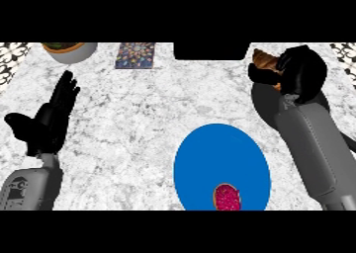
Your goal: Pick the croissant from the plate and place it in the pan
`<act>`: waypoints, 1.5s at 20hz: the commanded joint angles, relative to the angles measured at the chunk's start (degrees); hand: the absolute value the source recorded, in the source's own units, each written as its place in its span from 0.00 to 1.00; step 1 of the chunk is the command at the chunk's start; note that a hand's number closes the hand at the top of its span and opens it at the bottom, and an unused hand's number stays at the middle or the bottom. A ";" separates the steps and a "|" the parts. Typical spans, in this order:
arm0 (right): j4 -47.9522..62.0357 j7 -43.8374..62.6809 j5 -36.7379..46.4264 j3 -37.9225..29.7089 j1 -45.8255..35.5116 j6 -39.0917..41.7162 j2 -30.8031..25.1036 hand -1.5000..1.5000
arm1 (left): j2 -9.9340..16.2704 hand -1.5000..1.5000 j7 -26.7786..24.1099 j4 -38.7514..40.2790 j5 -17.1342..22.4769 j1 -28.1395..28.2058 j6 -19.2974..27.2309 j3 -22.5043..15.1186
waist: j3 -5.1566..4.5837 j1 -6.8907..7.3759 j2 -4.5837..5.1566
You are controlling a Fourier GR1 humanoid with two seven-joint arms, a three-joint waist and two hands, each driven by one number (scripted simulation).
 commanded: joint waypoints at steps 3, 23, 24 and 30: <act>13.49 -10.63 -2.33 -7.15 0.97 -4.15 -10.34 1.00 | -0.32 0.50 -0.97 -1.82 -0.01 2.25 -0.47 -0.56 | 0.04 1.05 0.37; 45.09 -47.70 -28.29 -28.99 -2.65 -0.14 -11.87 0.00 | -0.67 0.50 -1.03 1.96 -0.46 -2.94 -0.19 -0.70 | 0.42 2.47 1.45; 46.44 -47.54 -28.36 -29.43 -3.50 -0.74 -11.39 0.00 | 0.27 0.50 0.20 -1.05 0.45 -1.70 -1.81 -0.95 | 0.44 3.70 1.36; 46.35 -59.90 -31.43 -32.80 -3.04 -7.18 -9.41 0.00 | 0.26 0.50 -0.89 3.04 0.15 -3.11 -1.09 0.15 | 0.24 2.22 1.02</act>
